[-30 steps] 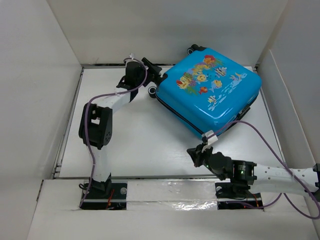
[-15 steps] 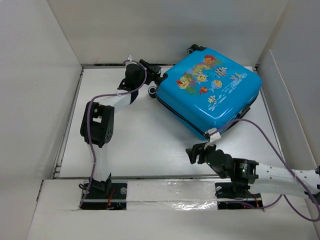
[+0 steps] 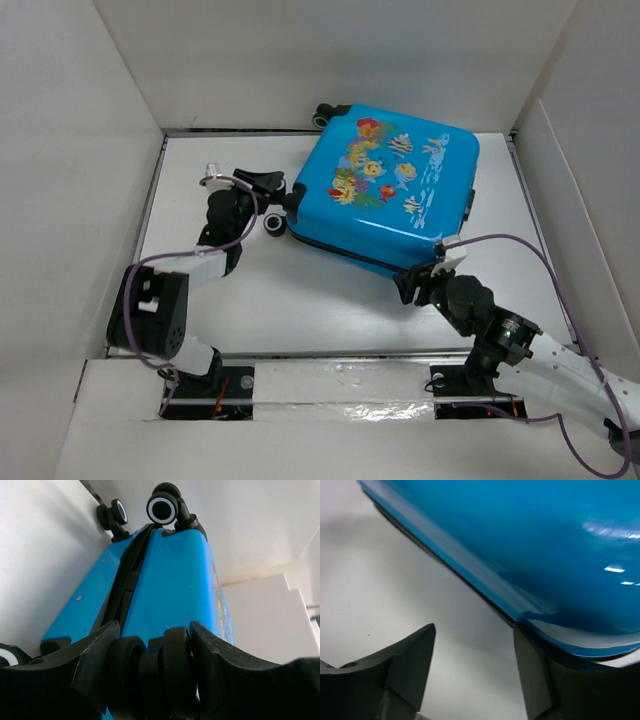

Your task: Pack the luggage

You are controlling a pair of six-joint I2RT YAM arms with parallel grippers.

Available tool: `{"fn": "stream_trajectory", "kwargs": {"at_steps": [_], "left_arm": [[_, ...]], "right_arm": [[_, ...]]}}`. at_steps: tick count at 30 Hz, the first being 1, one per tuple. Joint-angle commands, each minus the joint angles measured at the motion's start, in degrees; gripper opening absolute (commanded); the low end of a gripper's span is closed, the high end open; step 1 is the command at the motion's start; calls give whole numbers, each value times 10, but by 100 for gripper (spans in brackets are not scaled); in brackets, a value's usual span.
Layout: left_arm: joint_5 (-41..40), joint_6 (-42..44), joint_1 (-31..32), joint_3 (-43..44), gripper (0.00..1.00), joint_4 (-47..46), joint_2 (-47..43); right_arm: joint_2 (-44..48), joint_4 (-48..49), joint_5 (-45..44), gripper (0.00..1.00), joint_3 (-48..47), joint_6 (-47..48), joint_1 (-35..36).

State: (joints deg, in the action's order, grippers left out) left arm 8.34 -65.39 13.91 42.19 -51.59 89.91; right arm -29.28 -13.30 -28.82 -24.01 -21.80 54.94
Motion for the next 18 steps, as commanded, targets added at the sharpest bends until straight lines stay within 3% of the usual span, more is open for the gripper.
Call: {"fn": "stream_trajectory", "kwargs": {"at_steps": [1, 2, 3, 5, 6, 7, 15, 17, 18], "left_arm": [[-123, 55, -55, -70, 0, -55, -123], [-133, 68, -55, -87, 0, -51, -161], [-133, 76, -55, -84, 0, -21, -176], [-127, 87, -55, -64, 0, 7, -198], [-121, 87, -55, -58, 0, 14, -204], [-119, 88, -55, -51, 0, 20, -206], [-89, 104, -55, 47, 0, 78, -173], [-93, 110, -60, 46, 0, 86, -157], [-89, 109, -60, 43, 0, 86, -149]], "right_arm": [[-3, 40, 99, 62, -41, 89, -43], [-5, 42, 115, 57, -46, 98, -43], [-10, 37, 123, 41, -51, 101, -48], [-8, 14, 140, 20, -62, 96, -48], [0, 10, 139, 4, -59, 85, -48], [7, 9, 133, 0, -53, 76, -43], [84, -45, 23, 1, 26, -42, -43], [68, -23, 35, 10, 31, -40, -64], [56, -19, 40, 19, 27, -37, -72]]}}
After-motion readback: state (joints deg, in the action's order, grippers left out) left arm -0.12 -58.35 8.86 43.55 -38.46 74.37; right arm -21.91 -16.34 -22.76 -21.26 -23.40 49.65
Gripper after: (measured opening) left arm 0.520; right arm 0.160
